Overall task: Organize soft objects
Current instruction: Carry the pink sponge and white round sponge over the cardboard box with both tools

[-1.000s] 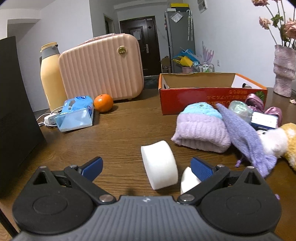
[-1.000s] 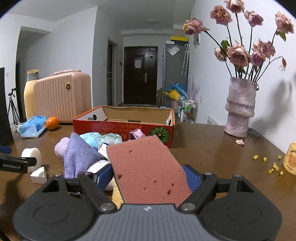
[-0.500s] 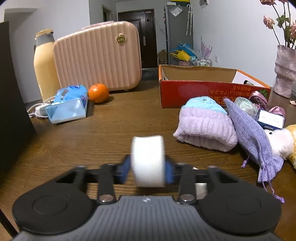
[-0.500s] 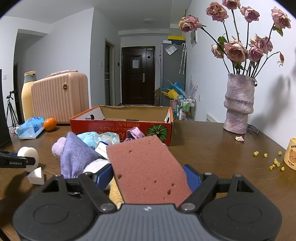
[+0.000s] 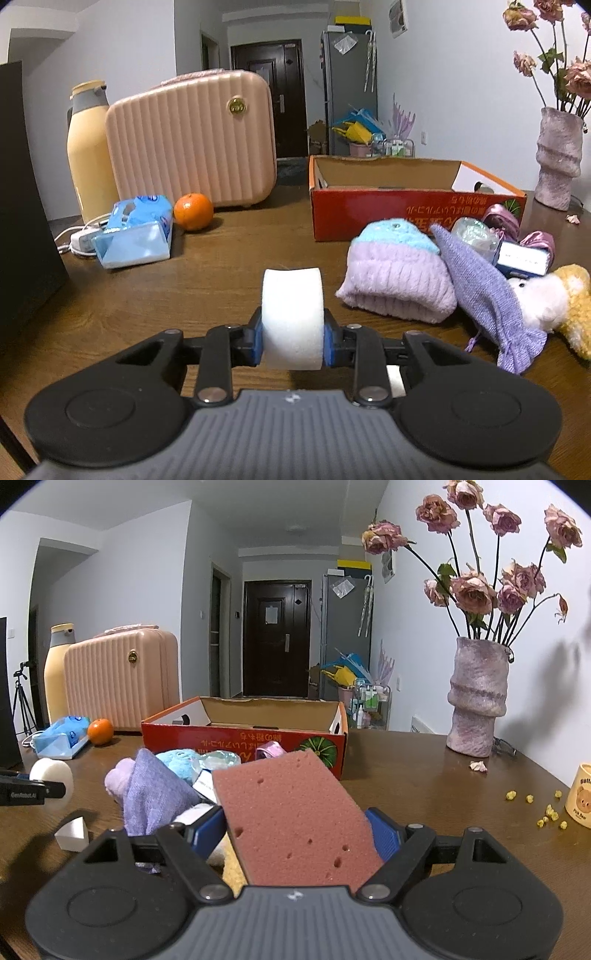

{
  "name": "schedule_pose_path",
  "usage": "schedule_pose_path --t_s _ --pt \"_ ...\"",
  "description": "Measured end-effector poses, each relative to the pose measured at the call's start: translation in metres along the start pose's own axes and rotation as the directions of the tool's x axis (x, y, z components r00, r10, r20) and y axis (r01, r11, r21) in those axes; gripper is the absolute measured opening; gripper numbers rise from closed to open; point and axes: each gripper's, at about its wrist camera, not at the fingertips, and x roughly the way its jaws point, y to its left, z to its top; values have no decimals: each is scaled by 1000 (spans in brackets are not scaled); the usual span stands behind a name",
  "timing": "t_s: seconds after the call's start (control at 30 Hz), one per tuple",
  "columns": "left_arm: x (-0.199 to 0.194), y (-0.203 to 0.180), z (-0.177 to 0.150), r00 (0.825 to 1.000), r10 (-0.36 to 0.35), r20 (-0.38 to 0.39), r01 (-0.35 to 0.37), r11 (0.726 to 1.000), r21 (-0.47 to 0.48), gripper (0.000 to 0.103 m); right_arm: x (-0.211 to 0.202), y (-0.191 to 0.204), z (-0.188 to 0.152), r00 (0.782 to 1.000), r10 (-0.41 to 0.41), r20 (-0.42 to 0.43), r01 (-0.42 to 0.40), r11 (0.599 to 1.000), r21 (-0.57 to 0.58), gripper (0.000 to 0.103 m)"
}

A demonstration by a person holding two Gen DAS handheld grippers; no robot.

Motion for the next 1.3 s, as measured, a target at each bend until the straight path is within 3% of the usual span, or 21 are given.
schedule_pose_path --t_s 0.7,1.3 --pt "-24 -17 40 987 -49 155 50 999 -3 30 12 12 36 998 -15 59 17 999 -39 81" --pt "-11 -49 81 966 -82 246 85 996 0 30 51 17 69 996 -15 83 18 999 -38 81"
